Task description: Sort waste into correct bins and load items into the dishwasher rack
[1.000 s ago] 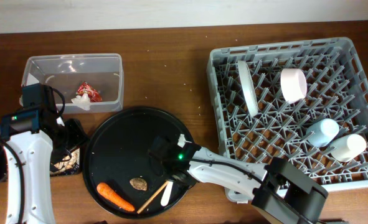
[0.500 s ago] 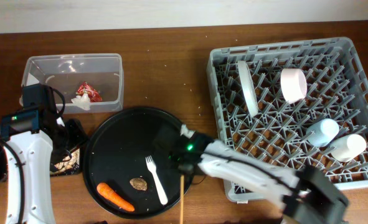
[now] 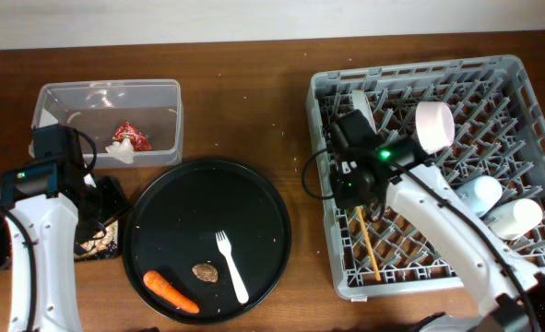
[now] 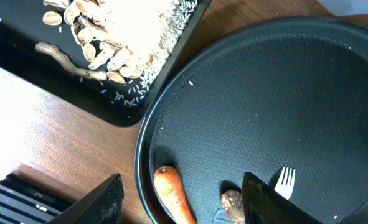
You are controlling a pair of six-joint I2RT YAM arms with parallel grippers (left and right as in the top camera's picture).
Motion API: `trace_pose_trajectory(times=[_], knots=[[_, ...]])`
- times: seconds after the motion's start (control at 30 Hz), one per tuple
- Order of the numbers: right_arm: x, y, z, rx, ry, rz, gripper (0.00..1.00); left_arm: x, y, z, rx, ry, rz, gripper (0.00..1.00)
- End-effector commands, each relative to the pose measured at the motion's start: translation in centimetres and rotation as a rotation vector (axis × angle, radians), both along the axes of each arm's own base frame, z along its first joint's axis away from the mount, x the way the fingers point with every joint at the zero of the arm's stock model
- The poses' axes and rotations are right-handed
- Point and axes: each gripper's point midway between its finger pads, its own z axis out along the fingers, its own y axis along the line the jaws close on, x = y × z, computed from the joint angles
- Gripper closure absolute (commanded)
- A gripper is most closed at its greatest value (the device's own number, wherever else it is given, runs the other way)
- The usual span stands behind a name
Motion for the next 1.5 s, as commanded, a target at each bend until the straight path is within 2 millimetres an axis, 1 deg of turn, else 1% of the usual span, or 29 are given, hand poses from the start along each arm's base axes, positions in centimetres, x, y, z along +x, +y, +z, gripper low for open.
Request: trace_pose_trajectory(times=[0.0,0.03,0.07,0.1,0.13,0.17,0.23,0.3,0.33,0.4,0.43,0.47,0.5,0.53,0.6,0.67,0.8,0.83,0.87,0.93,1.0,1.1,1.17,1.23,1.3,1.37,1.47], knots=[[0.9,0.3,-0.4,0.008,-0.02,0.007,0.94,-0.2,0.0,0.1,-0.002,-0.003,-0.01,0.4],[1.1,0.5,-0.3,0.012,-0.028,0.007,0.81,-0.2,0.0,0.1,-0.002,-0.004,-0.01,0.4],[1.3,0.5,-0.3,0.015,-0.033,0.007,0.7,-0.2,0.0,0.1,-0.002,-0.004,-0.01,0.4],[1.4,0.6,-0.3,0.017,-0.038,0.007,0.7,-0.1,0.0,0.1,-0.002,-0.004,-0.01,0.4],[1.5,0.6,-0.2,0.02,-0.044,0.007,0.62,-0.2,0.0,0.1,-0.002,-0.004,-0.01,0.4],[1.6,0.7,-0.2,0.021,-0.047,0.007,0.49,-0.2,0.0,0.1,-0.002,-0.004,-0.01,0.4],[1.6,0.7,-0.2,0.022,-0.047,0.007,0.45,-0.2,0.0,0.1,-0.002,-0.004,-0.01,0.4],[1.2,1.7,-0.2,0.077,-0.023,0.021,0.44,-0.2,0.0,0.1,-0.002,-0.004,-0.01,0.4],[0.9,1.9,0.2,0.096,-0.011,0.018,0.44,-0.2,0.0,0.1,-0.002,-0.004,-0.01,0.4],[0.7,2.8,2.7,0.144,-0.002,0.007,0.42,-0.1,0.0,0.1,-0.002,-0.004,-0.01,0.39],[0.6,3.9,4.2,0.179,-0.014,0.033,0.41,-0.1,0.0,0.1,-0.002,-0.004,-0.01,0.39],[0.5,5.1,5.2,0.204,-0.027,0.063,0.39,-0.1,0.0,0.1,-0.002,-0.004,-0.01,0.39],[0.1,6.9,6.0,0.228,-0.043,0.116,0.36,-0.1,0.0,0.1,-0.002,-0.004,-0.01,0.39],[-0.6,8.5,6.1,0.235,-0.047,0.168,0.34,-0.1,0.0,0.1,-0.002,-0.005,-0.01,0.39],[-2.1,11.3,5.3,0.236,-0.028,0.239,0.34,-0.1,0.0,0.1,-0.002,-0.004,-0.01,0.39],[-3.6,15.0,3.3,0.234,0.011,0.298,0.34,-0.1,0.0,0.1,-0.002,-0.004,-0.01,0.39],[-5.9,21.1,-2.8,0.205,0.095,0.351,0.33,-0.2,0.0,0.1,-0.002,-0.003,-0.01,0.39],[-6.4,22.0,-4.0,0.2,0.107,0.355,0.33,-0.2,0.0,0.1,-0.002,-0.003,-0.01,0.39],[-7.2,23.4,-5.9,0.19,0.124,0.367,0.33,-0.2,0.0,0.1,-0.002,-0.003,-0.01,0.39],[-7.8,24.9,-8.0,0.184,0.132,0.387,0.33,-0.2,0.0,0.1,-0.002,-0.003,-0.01,0.39],[-7.9,26.2,-10.2,0.191,0.136,0.364,0.33,-0.2,0.0,0.1,-0.002,-0.003,-0.01,0.39],[-7.6,26.7,-12.2,0.184,0.142,0.353,0.34,-0.2,0.0,0.1,-0.002,-0.004,-0.01,0.39],[-7.0,26.3,-12.6,0.153,0.114,0.337,0.36,-0.2,0.0,0.1,-0.002,-0.004,-0.01,0.39],[-6.5,25.9,-12.6,0.131,0.089,0.305,0.51,-0.2,0.0,0.1,-0.002,-0.004,-0.01,0.39],[-6.6,25.8,-12.6,0.13,0.091,0.305,0.62,-0.2,0.0,0.1,-0.002,-0.004,-0.01,0.39],[-6.7,25.5,-12.7,0.123,0.1,0.283,0.67,-0.2,0.0,0.1,-0.002,-0.003,-0.01,0.39],[-7.0,25.1,-12.8,0.11,0.116,0.258,0.71,-0.2,0.0,0.1,-0.002,-0.003,-0.01,0.39]])
